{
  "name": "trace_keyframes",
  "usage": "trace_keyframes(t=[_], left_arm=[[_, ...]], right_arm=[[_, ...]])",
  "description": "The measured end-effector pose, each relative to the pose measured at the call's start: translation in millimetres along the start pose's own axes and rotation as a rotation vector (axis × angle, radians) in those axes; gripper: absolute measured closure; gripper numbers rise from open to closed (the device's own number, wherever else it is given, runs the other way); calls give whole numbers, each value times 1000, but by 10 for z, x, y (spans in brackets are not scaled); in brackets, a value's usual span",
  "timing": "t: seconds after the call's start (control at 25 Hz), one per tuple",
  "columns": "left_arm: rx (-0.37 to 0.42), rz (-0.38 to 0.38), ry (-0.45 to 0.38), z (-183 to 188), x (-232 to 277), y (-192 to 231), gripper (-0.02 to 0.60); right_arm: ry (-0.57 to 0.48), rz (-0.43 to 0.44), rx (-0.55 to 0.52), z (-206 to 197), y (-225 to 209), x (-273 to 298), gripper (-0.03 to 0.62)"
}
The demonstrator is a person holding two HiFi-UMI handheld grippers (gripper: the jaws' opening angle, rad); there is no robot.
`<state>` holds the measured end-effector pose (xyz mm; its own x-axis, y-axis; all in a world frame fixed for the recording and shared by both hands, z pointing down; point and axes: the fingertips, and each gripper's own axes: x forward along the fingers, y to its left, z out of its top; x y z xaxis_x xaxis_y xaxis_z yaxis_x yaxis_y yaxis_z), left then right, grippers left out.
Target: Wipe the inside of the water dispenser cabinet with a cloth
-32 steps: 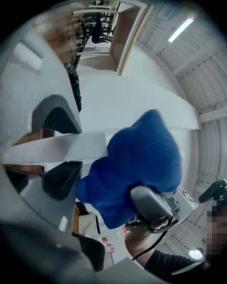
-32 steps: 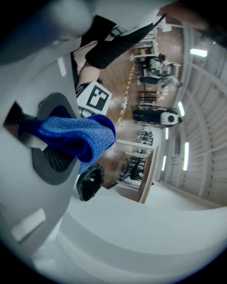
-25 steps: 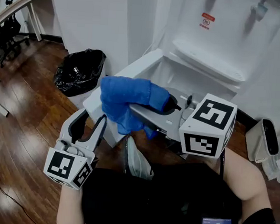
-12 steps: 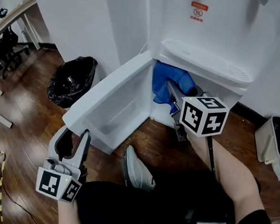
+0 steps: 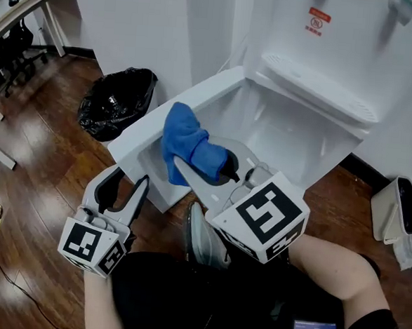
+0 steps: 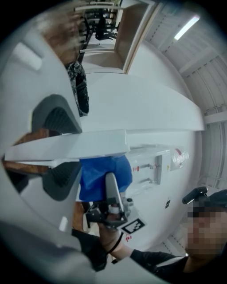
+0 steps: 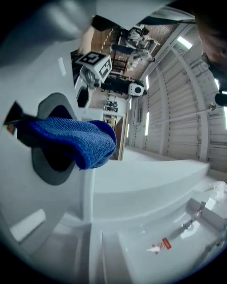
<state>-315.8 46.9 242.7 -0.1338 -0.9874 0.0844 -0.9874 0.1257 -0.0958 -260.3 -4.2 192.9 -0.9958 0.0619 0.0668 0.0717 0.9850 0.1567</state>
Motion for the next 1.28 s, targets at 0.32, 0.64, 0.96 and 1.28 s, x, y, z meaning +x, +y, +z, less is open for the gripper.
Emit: trace_keyframes(t=[0.32, 0.64, 0.96, 1.28], left_arm=[[-54, -26, 67, -358, 64, 145, 377], [-25, -31, 101, -394, 107, 88, 379], [-31, -32, 102, -382, 116, 100, 379], [-29, -32, 94, -403, 106, 108, 379]], right_arm=[[28, 264, 7, -16, 964, 197, 507], [70, -219, 181, -658, -915, -8, 507], [108, -335, 129, -764, -1026, 16, 507], [44, 50, 10, -483, 239, 459, 507]])
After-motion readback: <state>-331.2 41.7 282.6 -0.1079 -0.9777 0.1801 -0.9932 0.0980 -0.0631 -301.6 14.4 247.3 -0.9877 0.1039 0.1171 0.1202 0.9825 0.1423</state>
